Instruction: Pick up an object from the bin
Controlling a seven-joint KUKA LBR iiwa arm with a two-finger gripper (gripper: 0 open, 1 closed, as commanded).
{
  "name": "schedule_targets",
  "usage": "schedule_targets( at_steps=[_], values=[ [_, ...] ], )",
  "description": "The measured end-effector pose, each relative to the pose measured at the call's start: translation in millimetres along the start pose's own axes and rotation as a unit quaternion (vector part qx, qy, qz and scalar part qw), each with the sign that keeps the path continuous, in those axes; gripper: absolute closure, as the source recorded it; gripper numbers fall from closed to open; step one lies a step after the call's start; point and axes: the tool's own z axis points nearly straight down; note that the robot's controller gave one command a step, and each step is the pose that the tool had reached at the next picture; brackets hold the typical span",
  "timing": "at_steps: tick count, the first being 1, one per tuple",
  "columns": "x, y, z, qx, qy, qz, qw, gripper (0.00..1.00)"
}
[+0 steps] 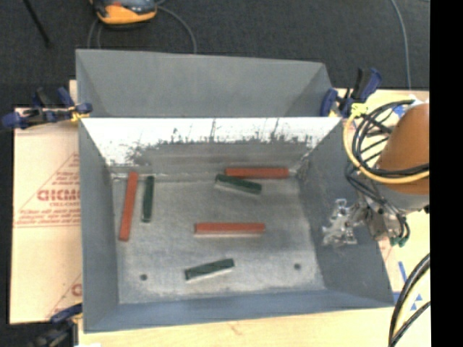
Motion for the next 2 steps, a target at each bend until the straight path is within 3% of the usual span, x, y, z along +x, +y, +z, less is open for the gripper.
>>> schedule_targets(
  at_steps=[1, 2],
  values=[
    [4.6, -0.5, 30.4, 0.001, -0.0020, -0.001, 1.0000, 0.00],
    [4.3, -0.5, 30.2, 0.001, -0.0023, -0.001, 1.0000, 0.00]
  ],
)
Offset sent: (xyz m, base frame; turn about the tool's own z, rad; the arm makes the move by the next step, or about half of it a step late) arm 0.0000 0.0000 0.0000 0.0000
